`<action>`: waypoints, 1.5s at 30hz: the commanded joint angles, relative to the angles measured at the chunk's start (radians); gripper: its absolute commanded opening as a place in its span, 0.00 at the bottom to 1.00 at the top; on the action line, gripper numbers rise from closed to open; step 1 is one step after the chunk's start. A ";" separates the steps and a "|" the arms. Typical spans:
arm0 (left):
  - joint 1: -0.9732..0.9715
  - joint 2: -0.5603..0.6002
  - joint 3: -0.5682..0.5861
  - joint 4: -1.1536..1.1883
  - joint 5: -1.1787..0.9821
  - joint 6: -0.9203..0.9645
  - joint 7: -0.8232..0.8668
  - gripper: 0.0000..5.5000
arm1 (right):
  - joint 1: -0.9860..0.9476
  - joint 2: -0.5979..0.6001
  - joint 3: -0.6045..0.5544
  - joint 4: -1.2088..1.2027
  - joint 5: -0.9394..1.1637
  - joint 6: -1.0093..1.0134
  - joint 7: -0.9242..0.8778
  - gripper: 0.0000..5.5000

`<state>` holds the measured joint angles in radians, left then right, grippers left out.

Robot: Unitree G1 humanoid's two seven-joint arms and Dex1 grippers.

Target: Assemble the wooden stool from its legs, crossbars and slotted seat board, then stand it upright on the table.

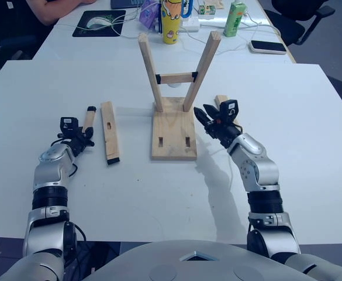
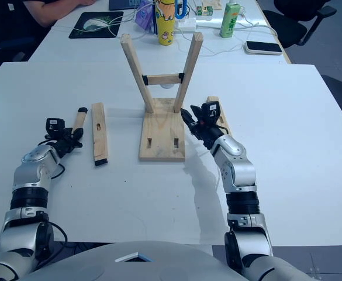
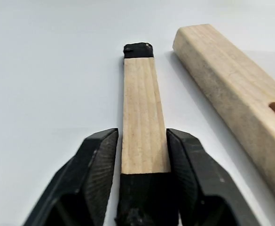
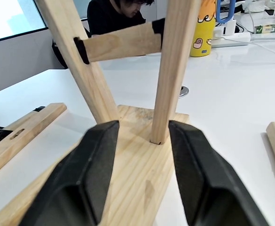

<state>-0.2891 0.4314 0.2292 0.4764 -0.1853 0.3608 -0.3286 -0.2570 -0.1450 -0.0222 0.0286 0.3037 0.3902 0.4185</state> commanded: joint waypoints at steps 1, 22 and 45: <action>0.027 -0.007 0.010 0.038 0.003 -0.018 0.012 0.24 | 0.011 -0.010 0.012 -0.015 0.016 0.026 0.026 0.36; 0.303 -0.093 -0.212 -0.564 -0.068 -0.442 -0.302 0.24 | 0.034 0.099 -0.166 -0.189 0.708 0.487 0.072 0.68; 0.331 -0.180 -0.404 -0.658 0.049 -0.456 -0.217 0.24 | -0.023 0.178 -0.199 -0.117 0.749 0.441 -0.080 0.62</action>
<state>0.0372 0.2512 -0.1641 -0.1648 -0.1526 -0.0912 -0.5520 -0.2647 0.0287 -0.2186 -0.0958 1.0399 0.8346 0.3570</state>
